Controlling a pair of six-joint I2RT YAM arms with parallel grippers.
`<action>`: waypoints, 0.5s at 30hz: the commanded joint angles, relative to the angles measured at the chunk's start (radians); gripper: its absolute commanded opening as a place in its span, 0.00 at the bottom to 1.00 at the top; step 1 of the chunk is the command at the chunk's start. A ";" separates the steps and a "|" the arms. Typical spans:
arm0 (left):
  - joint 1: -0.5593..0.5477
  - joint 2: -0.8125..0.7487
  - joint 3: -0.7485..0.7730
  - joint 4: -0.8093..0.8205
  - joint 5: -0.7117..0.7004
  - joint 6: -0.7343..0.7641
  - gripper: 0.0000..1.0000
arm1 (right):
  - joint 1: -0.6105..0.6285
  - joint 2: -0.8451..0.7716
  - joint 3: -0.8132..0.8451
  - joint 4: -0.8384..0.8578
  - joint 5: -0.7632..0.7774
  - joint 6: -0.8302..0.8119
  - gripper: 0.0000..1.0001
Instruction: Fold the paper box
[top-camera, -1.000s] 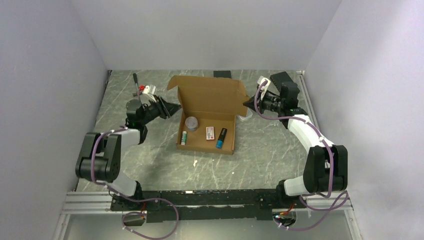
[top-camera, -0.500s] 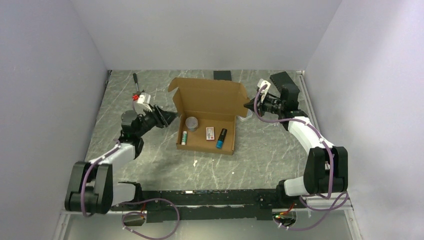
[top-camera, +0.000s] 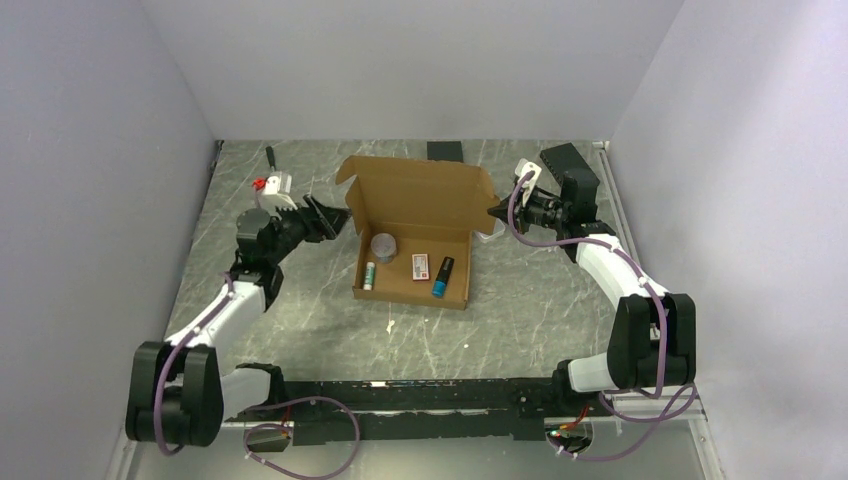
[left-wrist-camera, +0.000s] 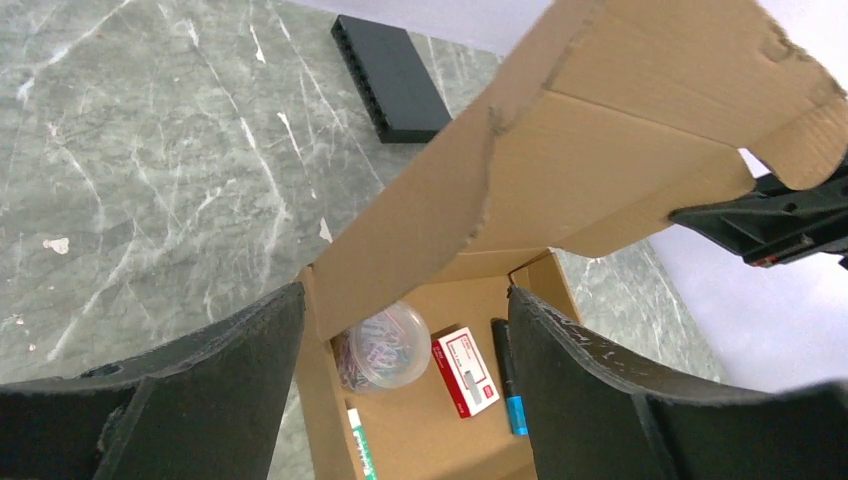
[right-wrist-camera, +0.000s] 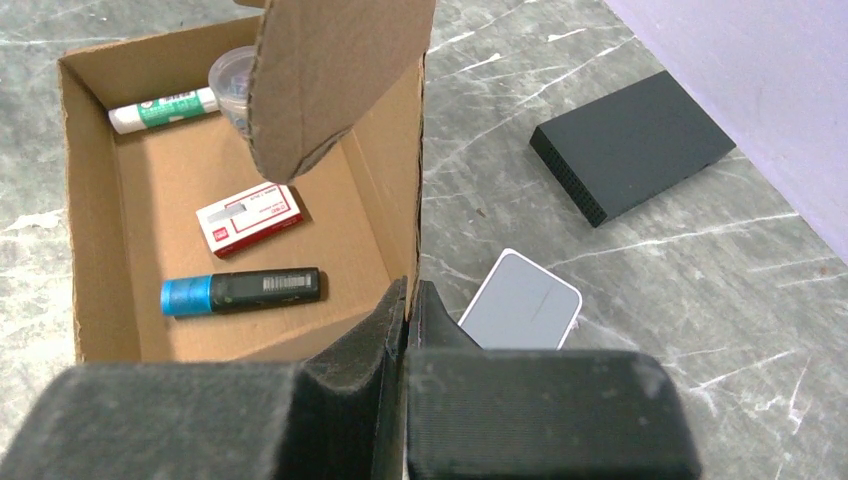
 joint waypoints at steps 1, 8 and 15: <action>-0.008 0.071 0.092 -0.019 0.016 -0.012 0.77 | -0.005 -0.033 -0.002 0.057 -0.034 -0.009 0.00; -0.023 0.167 0.175 -0.023 0.036 -0.027 0.54 | -0.006 -0.029 -0.004 0.064 -0.037 0.003 0.00; -0.036 0.223 0.218 -0.027 0.054 -0.030 0.33 | -0.006 -0.031 0.002 0.067 -0.040 0.041 0.00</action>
